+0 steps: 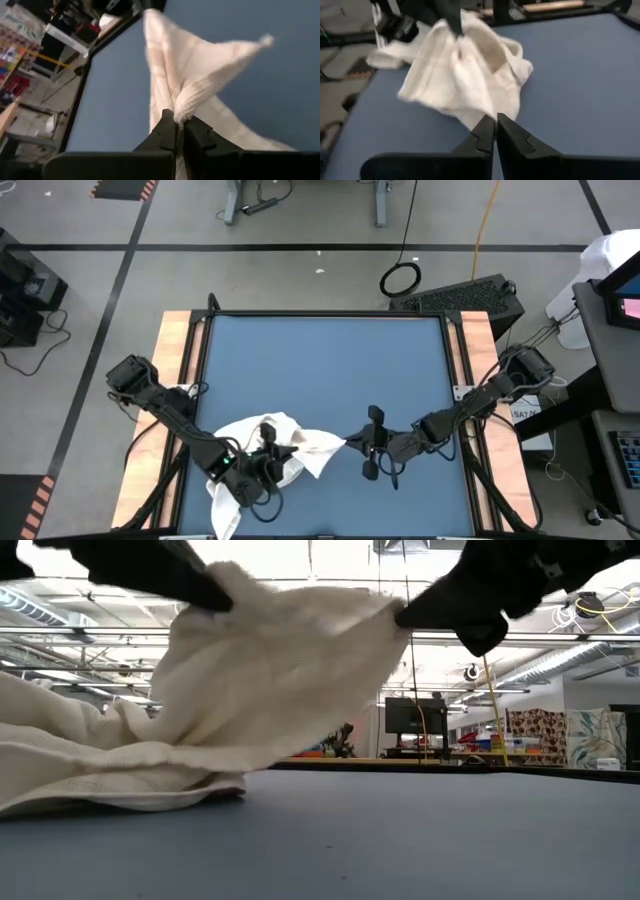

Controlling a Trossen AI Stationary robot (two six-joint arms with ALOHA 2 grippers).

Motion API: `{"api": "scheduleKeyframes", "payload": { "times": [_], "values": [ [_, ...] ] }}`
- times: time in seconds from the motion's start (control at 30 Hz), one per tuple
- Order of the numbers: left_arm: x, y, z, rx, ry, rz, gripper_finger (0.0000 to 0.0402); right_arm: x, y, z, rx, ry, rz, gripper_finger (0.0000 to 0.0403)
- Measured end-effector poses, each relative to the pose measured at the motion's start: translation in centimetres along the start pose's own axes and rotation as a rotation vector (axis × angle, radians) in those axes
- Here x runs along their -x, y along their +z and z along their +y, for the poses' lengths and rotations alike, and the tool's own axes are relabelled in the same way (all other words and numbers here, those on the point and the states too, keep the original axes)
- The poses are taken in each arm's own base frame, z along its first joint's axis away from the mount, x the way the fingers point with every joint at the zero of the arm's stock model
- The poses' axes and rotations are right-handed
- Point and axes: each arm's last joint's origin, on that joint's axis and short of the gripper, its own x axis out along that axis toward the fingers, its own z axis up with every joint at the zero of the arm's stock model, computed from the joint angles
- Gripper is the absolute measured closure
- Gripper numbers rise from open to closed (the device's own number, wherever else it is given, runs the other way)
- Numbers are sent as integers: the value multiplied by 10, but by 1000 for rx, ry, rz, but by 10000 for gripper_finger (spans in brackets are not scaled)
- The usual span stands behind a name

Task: Roll towel into tight, uniform cylinder
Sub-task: Roll the white towel

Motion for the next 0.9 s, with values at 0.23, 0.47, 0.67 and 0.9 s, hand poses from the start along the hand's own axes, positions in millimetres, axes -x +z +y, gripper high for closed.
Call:
{"api": "scheduleKeyframes", "payload": {
  "times": [0.23, 0.47, 0.67, 0.9],
  "values": [
    [-5, -2, 6, 43, 141, 0, 390, -20, -28, 0, -36, -79, 54, 309],
    [-9, -1, 10, 67, 173, -5, 391, -48, -57, 4, -108, -64, 4, 219],
    [-9, -1, 11, 71, 173, -4, 391, -65, -68, 5, -133, -77, -156, 181],
    [-9, -1, 11, 72, 171, -5, 392, -71, -64, -5, -170, -146, -202, 245]
  ]
}}
